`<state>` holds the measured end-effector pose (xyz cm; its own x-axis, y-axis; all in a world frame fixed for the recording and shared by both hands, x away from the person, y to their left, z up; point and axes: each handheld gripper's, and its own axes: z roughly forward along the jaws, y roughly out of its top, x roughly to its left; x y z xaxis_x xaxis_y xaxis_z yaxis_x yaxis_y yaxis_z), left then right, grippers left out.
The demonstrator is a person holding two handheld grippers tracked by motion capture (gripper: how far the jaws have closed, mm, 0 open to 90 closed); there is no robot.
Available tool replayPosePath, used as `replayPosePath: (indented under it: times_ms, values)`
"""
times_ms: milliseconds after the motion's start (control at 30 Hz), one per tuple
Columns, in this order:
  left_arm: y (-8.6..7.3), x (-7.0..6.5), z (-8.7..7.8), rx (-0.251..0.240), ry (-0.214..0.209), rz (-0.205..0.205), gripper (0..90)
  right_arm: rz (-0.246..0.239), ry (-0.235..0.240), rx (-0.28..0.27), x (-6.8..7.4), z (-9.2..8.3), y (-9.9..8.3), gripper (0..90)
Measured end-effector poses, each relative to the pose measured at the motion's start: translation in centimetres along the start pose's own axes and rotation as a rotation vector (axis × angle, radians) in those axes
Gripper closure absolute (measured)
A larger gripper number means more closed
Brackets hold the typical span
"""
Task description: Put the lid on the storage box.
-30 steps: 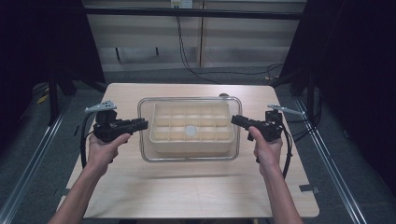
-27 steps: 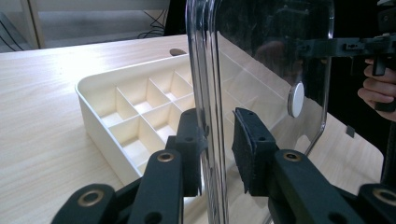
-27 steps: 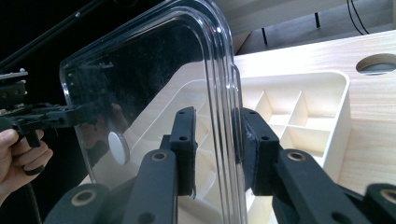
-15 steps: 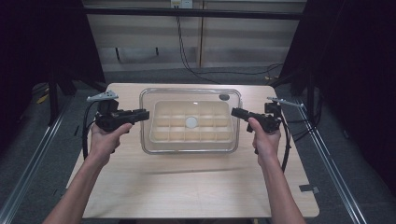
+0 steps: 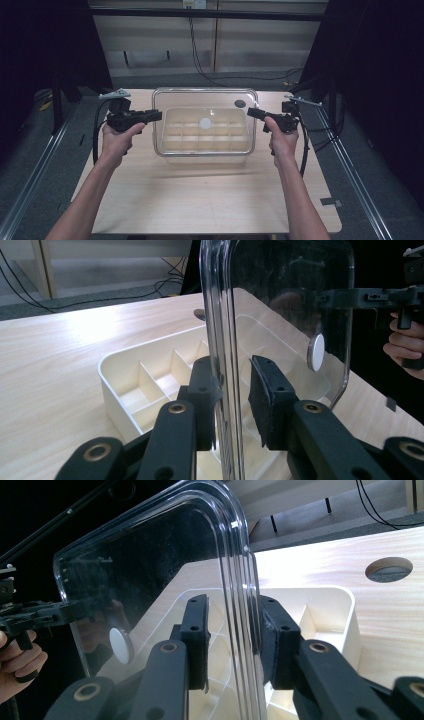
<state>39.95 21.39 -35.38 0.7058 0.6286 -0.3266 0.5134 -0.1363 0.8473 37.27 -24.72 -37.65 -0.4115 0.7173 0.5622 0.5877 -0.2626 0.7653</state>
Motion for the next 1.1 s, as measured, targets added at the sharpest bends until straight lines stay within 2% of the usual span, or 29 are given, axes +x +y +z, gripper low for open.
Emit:
replayPosePath:
  times_ms: [367, 433, 633, 1000, 1067, 1100]
  values:
    - [0.4, 1.4, 2.1, 0.037, -0.007, -0.031, 72.5, 0.017, -0.015, 0.021, -1.8, 1.0, 0.6, 68.3]
    - [0.4, 1.5, 2.2, 0.048, -0.003, -0.023, 72.4, 0.024, -0.015, 0.034, -2.0, 1.1, 0.5, 68.4]
    - [0.3, 1.7, 2.3, 0.051, 0.018, -0.033, 71.8, 0.028, -0.018, 0.040, -1.9, 1.5, 0.4, 68.9]
    - [0.1, 2.6, 3.0, 0.064, 0.028, -0.049, 70.3, 0.035, -0.031, 0.051, -2.4, 2.3, 0.5, 69.0]
    - [0.0, 2.9, 3.2, 0.065, 0.024, -0.055, 70.2, 0.030, -0.039, 0.057, -2.4, 2.5, 0.5, 68.8]
    - [-0.1, 3.2, 3.4, 0.057, 0.030, -0.081, 70.3, 0.034, -0.039, 0.061, -2.6, 2.8, 0.5, 68.7]
